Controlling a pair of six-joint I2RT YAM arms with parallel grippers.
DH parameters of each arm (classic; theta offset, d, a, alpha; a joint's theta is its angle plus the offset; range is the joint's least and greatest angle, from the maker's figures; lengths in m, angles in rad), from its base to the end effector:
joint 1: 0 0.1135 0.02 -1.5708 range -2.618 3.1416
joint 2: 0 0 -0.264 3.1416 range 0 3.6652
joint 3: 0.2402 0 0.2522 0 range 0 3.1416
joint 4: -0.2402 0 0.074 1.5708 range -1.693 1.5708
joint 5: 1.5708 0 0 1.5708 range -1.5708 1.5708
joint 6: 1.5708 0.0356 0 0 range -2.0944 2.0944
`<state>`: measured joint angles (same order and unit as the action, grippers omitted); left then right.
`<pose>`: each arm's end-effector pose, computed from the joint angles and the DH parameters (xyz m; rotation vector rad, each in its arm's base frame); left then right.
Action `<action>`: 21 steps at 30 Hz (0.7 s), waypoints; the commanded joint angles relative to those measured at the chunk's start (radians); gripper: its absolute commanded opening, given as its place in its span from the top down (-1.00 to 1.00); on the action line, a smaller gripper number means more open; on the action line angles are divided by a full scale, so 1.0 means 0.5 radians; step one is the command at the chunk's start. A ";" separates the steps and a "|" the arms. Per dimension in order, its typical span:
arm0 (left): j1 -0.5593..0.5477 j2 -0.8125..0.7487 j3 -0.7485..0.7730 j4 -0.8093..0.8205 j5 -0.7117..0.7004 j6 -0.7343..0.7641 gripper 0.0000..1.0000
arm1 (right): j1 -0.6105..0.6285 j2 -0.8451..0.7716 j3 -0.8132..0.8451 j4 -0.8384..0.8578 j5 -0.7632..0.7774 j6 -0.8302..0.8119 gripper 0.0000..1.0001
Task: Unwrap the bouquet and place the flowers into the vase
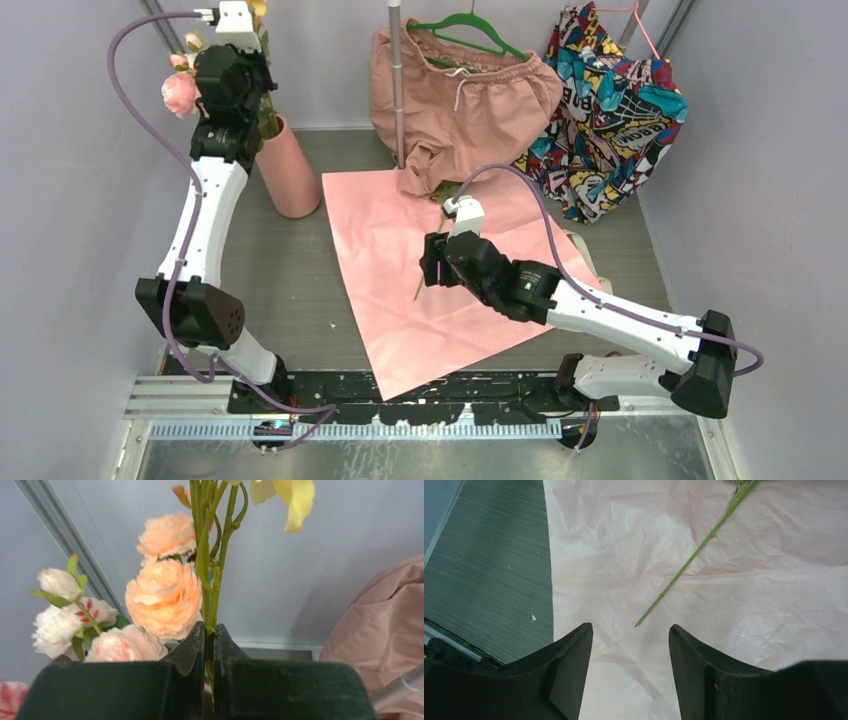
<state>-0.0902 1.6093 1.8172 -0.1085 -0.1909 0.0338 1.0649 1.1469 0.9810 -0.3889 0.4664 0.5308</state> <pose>0.3650 -0.0262 0.4974 -0.0639 1.4725 0.0946 0.1365 0.2134 0.3171 -0.2834 2.0774 0.4837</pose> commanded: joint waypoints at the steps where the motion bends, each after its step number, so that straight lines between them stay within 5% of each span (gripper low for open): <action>1: 0.009 -0.047 -0.127 0.115 -0.044 -0.008 1.00 | -0.005 -0.072 -0.016 0.073 0.036 0.036 -0.25; 8: 0.014 0.040 -0.303 0.205 -0.163 -0.135 0.89 | -0.010 -0.070 -0.044 0.073 0.042 0.051 -0.25; 9: 0.015 0.034 -0.326 0.207 -0.180 -0.155 0.43 | -0.012 -0.068 -0.048 0.073 0.040 0.054 -0.25; 11: 0.015 -0.001 -0.350 0.205 -0.212 -0.201 -0.80 | -0.013 -0.071 -0.069 0.078 0.048 0.071 -0.25; 12: 0.014 -0.021 -0.351 0.205 -0.205 -0.221 -0.97 | -0.016 -0.075 -0.081 0.087 0.049 0.079 -0.25; 21: 0.015 -0.214 -0.161 -0.188 -0.020 -0.433 -0.99 | -0.048 -0.037 -0.111 0.137 0.053 0.104 -0.25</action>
<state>-0.0895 1.6066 1.6558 -0.1463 -0.2550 -0.1108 1.0554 1.1381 0.9112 -0.3740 0.4694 0.5617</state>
